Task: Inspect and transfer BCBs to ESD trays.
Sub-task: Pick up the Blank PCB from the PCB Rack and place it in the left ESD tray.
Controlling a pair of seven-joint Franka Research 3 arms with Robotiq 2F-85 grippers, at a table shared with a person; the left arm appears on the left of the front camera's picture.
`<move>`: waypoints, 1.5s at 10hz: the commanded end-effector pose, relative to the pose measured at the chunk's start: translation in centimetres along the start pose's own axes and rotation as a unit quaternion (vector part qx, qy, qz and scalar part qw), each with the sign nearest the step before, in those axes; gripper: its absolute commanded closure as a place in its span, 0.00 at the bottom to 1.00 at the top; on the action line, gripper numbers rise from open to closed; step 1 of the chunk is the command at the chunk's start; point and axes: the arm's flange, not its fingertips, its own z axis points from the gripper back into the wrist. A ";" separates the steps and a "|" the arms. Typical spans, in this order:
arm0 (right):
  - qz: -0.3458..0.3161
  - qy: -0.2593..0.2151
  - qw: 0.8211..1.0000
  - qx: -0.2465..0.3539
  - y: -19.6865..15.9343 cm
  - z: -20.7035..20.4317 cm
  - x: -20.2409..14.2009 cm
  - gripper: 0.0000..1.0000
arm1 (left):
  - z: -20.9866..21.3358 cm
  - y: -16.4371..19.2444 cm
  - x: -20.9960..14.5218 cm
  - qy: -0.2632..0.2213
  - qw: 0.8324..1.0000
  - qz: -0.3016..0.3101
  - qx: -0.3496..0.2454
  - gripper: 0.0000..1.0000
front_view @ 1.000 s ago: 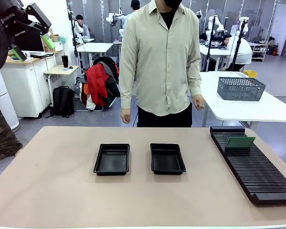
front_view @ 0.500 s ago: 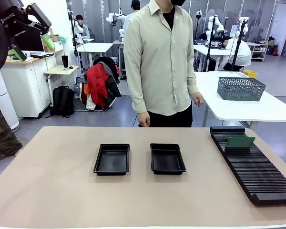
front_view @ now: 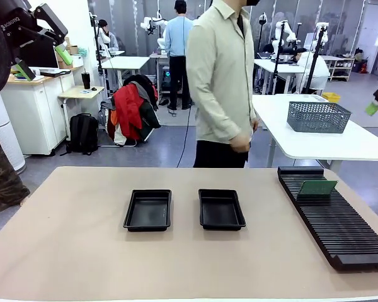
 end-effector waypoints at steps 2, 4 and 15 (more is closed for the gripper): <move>0.168 0.031 0.984 -0.051 -0.4 -3.8 1.0 0.00 | 0.0 0.0 -0.1 -0.001 1.000 0.000 0.000 0.00; 0.269 0.041 0.961 -0.043 -0.9 -6.3 1.2 0.00 | 0.0 0.0 -0.1 -0.001 1.000 0.000 0.000 0.00; 0.518 0.085 0.851 -0.013 -3.2 -20.6 3.1 0.00 | 0.0 0.0 -0.1 -0.001 1.000 0.000 0.000 0.00</move>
